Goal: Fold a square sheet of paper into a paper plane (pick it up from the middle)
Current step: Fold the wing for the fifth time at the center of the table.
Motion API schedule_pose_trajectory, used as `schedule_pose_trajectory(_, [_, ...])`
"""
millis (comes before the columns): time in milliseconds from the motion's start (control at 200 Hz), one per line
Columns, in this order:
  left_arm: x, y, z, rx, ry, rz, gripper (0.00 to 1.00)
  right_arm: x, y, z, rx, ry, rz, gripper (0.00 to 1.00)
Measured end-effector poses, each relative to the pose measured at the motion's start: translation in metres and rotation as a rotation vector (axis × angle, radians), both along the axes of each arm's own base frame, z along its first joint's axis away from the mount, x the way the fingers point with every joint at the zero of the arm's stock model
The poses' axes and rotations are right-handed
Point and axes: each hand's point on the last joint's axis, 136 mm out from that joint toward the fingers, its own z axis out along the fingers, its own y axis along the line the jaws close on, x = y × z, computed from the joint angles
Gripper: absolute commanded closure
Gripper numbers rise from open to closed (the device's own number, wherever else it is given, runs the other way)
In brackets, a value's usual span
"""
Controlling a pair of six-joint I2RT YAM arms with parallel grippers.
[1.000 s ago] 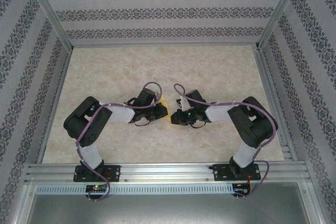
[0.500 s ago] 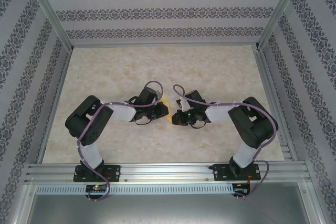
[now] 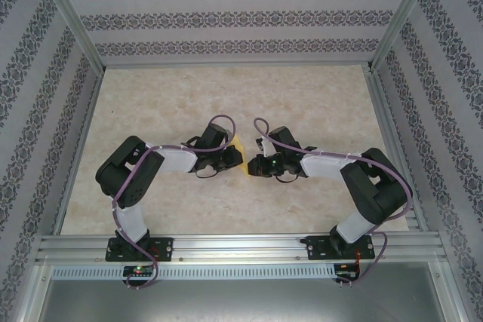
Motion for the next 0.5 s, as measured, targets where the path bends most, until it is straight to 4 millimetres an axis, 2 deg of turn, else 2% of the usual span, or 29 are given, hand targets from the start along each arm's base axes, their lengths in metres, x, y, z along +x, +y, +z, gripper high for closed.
schedule_pose_trajectory(280, [0.001,-0.001,0.0,0.005,0.006,0.0,0.85,-0.004,0.015,-0.013,-0.011,0.04,0.043,0.9])
schedule_pose_trajectory(500, [0.001,-0.001,0.0,0.01,0.014,0.0,0.85,0.001,0.013,-0.018,-0.03,0.042,0.028,0.9])
